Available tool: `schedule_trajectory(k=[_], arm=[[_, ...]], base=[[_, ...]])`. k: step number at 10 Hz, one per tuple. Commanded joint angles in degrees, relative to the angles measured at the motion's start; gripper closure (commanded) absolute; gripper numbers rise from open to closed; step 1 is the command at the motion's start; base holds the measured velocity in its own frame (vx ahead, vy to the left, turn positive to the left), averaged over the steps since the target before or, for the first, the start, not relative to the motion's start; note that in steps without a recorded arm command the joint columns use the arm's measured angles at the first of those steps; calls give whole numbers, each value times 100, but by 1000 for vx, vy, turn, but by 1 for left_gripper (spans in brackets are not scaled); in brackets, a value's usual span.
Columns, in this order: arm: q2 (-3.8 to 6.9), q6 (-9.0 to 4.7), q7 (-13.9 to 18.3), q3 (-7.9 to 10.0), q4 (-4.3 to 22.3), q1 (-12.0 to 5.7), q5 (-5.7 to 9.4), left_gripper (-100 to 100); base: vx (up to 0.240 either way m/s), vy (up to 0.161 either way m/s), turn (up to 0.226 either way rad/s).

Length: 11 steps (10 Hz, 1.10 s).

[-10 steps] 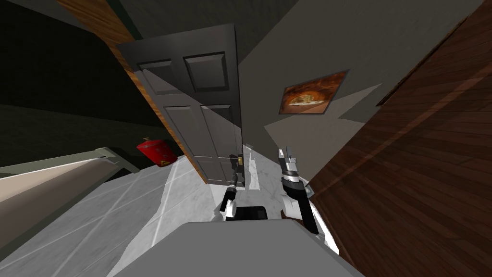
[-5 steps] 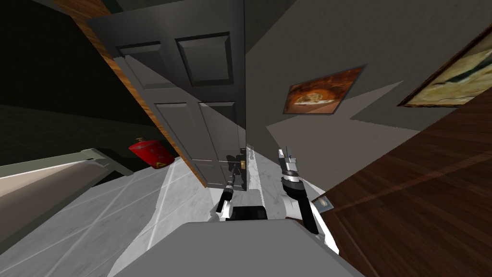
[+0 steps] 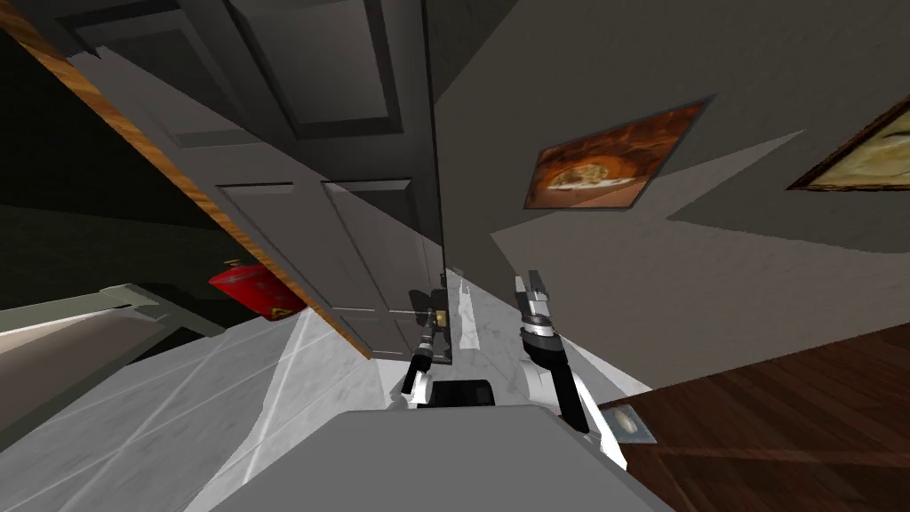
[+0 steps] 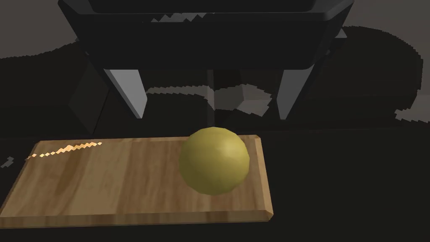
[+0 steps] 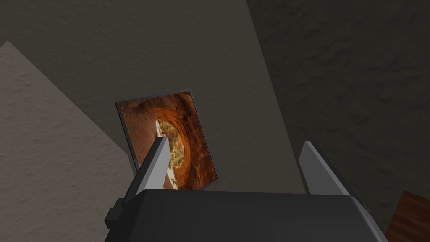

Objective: Push the door open

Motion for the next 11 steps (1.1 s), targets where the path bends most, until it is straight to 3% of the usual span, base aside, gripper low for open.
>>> schedule_trajectory(k=[1,2,3,4,9,10,11], arm=[[-176,-43,-13,9,43,-11,8,-100],[-241,-51,-17,10,46,-10,9,-100],[-135,-7,-5,24,-33,36,17,-100],[-135,-7,-5,24,-33,36,17,100],[-135,-7,-5,24,-33,36,17,100],[36,13,-43,137,-24,17,77,100],[62,14,-50,163,-24,12,91,100]], base=[[125,-114,13],[81,-81,3],[30,-32,-1],[-5,3,4],[-4,4,-3],[141,-22,57],[204,-35,76]])
